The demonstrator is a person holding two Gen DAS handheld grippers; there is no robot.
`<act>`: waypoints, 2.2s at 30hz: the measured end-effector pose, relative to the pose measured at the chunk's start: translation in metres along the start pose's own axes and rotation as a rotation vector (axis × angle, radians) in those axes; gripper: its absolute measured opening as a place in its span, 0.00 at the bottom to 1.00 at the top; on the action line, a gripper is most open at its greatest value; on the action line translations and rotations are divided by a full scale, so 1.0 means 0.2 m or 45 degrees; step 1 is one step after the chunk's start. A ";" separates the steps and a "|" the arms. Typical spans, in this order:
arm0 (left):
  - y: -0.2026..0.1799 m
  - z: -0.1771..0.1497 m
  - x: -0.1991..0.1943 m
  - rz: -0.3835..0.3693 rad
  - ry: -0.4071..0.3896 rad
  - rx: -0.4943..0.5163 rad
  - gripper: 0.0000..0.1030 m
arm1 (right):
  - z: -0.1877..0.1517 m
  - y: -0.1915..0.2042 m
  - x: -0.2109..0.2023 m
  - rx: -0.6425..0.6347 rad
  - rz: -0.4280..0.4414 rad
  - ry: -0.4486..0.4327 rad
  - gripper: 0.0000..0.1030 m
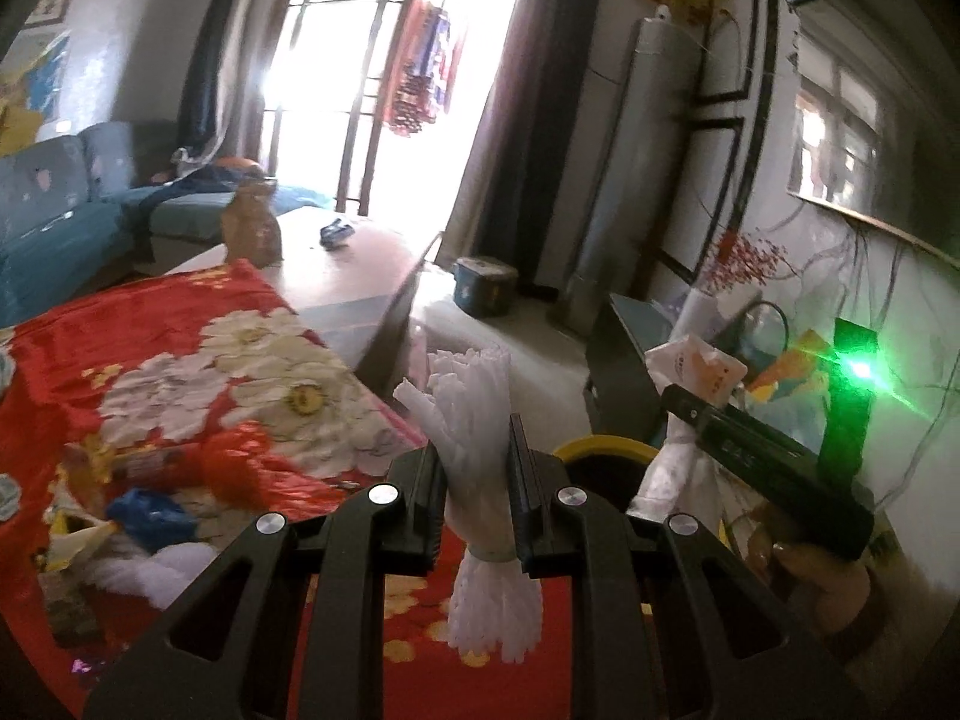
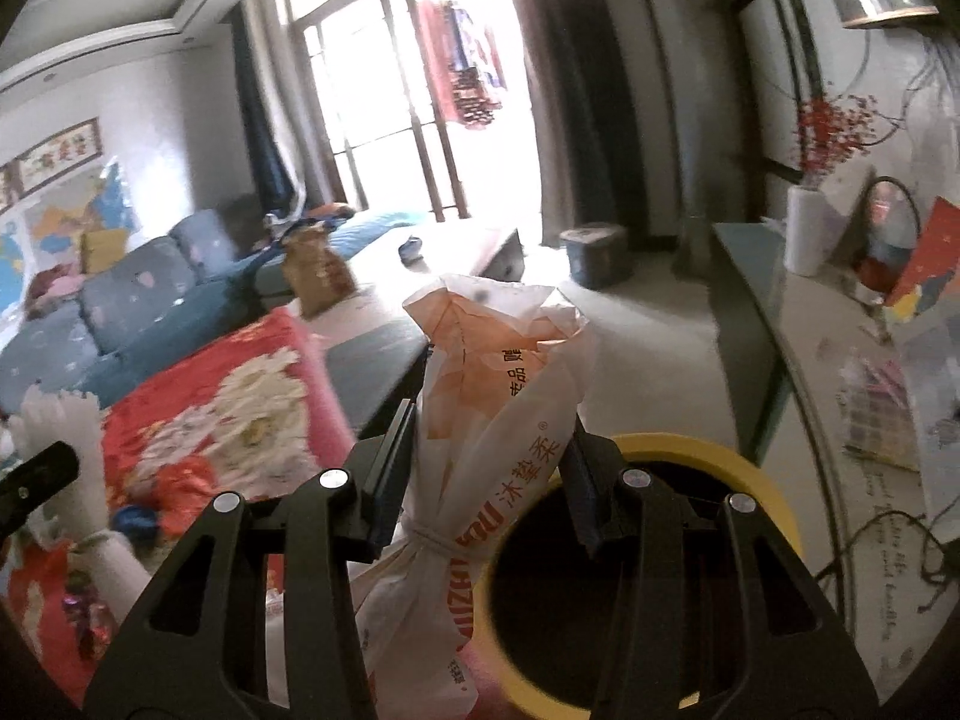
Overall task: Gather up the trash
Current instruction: 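Carry both white bags over the yellow-rimmed bin with both grippers, then open both grippers to drop the white bags into the bin, then move both grippers back over the trash on the bed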
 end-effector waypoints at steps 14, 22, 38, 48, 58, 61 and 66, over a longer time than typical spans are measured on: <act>-0.42 -0.11 0.34 -0.183 0.087 0.055 0.17 | -0.06 -0.47 0.07 0.056 -0.246 0.002 0.38; -0.57 -0.14 0.57 -0.233 0.123 0.079 0.17 | -0.11 -0.65 0.13 0.112 -0.274 0.041 0.38; -0.51 -0.24 0.80 -0.267 0.237 -0.014 0.84 | -0.17 -0.74 0.16 0.232 -0.211 0.081 0.69; -0.57 -0.27 0.72 -0.374 0.275 0.022 0.85 | -0.08 -0.68 0.07 0.228 -0.187 0.014 0.72; -0.42 -0.33 0.52 -0.278 0.227 0.024 0.85 | -0.04 -0.53 0.04 0.159 -0.109 -0.006 0.74; -0.34 -0.33 0.46 -0.212 0.203 0.034 0.90 | -0.04 -0.44 0.03 0.122 -0.063 0.005 0.75; -0.16 -0.31 0.34 -0.091 0.161 0.004 0.91 | -0.06 -0.24 0.02 0.036 0.022 0.025 0.75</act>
Point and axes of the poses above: each gripper's, at about its wrist camera, not at the fingertips, and x roughly the way its jaws point, y to its left, z to its top, the point moved 10 cm from there along x, roughly the way its jaws point, and after that the axes turned 2 degrees about x, right-handed, at the moved point
